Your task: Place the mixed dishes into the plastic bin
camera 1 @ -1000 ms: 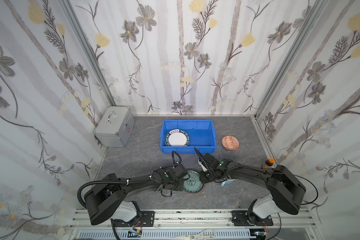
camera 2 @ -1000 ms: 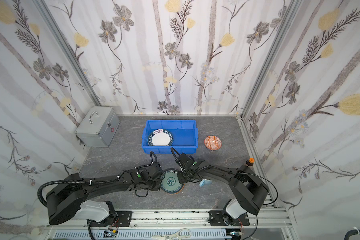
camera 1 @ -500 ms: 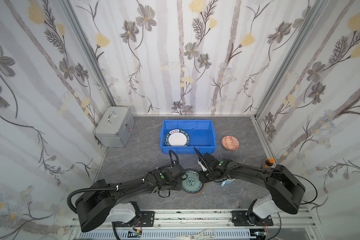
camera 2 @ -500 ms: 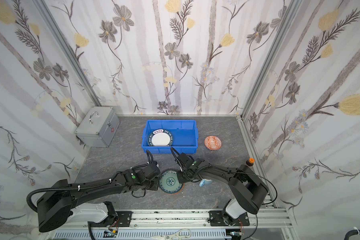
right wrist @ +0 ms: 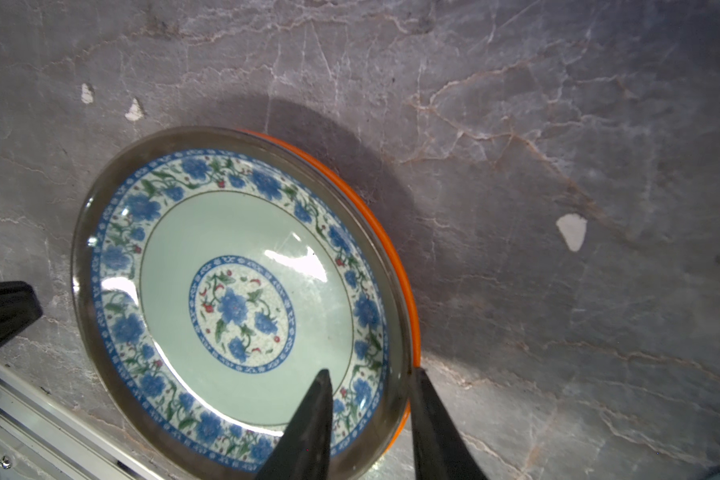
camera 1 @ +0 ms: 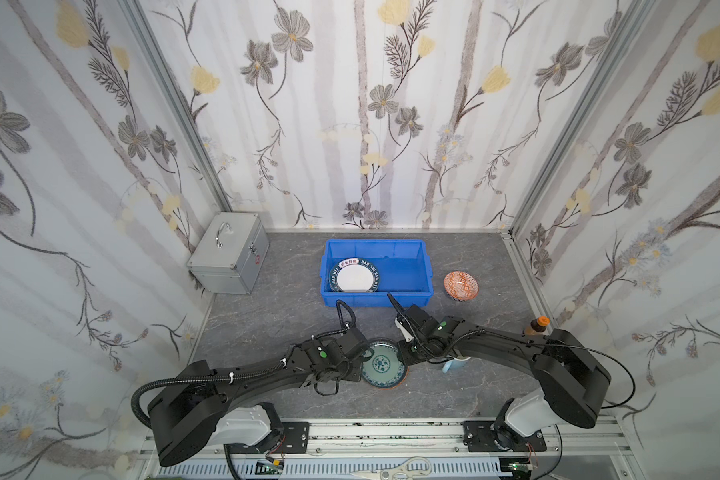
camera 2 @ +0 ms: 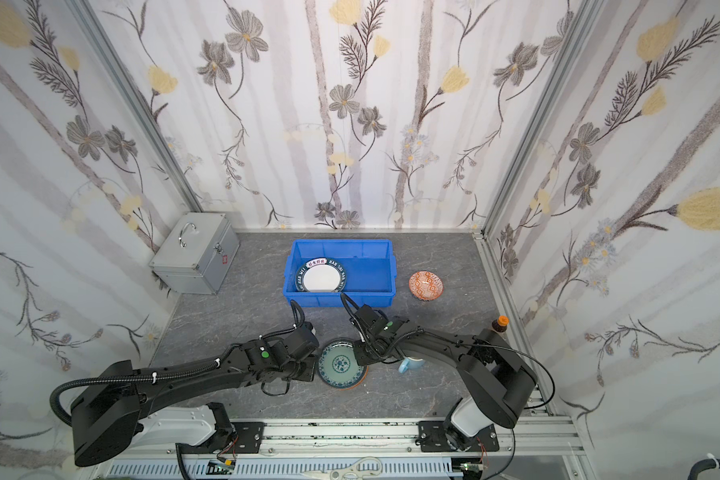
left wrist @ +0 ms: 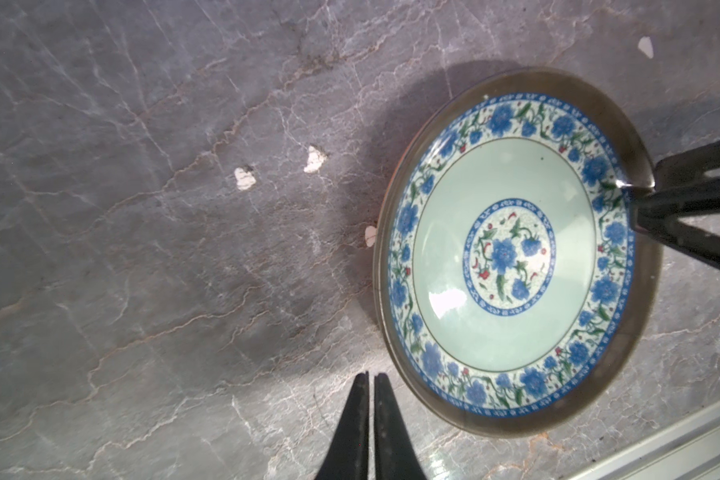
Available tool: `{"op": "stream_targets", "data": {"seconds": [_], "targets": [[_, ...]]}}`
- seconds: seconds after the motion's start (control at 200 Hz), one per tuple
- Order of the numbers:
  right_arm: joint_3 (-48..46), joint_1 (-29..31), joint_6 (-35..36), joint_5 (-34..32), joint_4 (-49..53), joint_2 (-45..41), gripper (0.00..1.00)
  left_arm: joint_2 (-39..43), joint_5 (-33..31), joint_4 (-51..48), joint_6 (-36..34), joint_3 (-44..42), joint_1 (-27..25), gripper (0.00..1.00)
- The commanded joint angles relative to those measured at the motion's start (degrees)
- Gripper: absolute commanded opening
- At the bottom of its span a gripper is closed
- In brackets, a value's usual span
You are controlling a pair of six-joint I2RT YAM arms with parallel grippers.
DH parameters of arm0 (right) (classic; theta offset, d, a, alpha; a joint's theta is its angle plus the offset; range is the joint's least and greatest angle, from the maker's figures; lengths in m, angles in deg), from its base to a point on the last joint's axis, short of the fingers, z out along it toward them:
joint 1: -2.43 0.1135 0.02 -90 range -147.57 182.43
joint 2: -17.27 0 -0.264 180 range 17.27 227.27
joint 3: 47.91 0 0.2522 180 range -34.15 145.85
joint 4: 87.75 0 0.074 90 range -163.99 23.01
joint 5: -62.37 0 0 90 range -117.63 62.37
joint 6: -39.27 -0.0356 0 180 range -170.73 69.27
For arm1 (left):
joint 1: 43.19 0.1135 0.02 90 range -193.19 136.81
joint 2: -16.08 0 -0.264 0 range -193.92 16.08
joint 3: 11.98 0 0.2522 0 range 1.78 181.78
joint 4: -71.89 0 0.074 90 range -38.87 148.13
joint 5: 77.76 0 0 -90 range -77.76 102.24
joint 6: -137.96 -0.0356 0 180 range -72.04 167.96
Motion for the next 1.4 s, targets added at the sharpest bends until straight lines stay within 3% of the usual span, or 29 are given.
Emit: {"op": "stream_targets", "data": {"seconds": [0.0, 0.22, 0.674, 0.814, 1.059, 1.129, 1.289, 1.394], "targets": [[0.76, 0.02, -0.02, 0.42, -1.34, 0.24, 0.33, -0.18, 0.88, 2.33, 0.97, 0.46, 0.04, 0.09], [1.37, 0.04, 0.16, 0.38, -0.98, 0.39, 0.33, -5.54, 3.16, 5.43, 0.73, 0.92, 0.03, 0.00], [2.29, -0.32, 0.60, -0.60, 0.31, 0.50, 0.33, -9.24, 3.96, 5.92, -0.35, 2.89, 0.00, 0.00], [2.27, -0.64, 0.70, -1.38, 0.83, 0.31, 0.20, -8.92, 3.52, 5.27, -0.53, 3.00, 0.04, 0.00], [2.36, -1.27, 1.25, -1.65, 1.06, -0.12, 0.11, -8.80, 2.77, 5.14, -0.44, 2.84, 0.13, 0.00], [2.44, -1.28, 1.51, -1.40, 1.02, -0.21, 0.12, -8.68, 2.53, 5.15, -0.35, 2.73, 0.04, 0.00], [2.27, -1.27, 1.74, -0.89, 0.93, -0.09, 0.26, -8.74, 2.51, 4.79, -0.35, 2.87, 0.04, 0.00], [1.96, -1.27, 1.74, -0.98, 0.69, 0.07, 0.27, -5.96, 1.41, 0.50, -0.70, 4.56, -0.26, 0.00]]}}
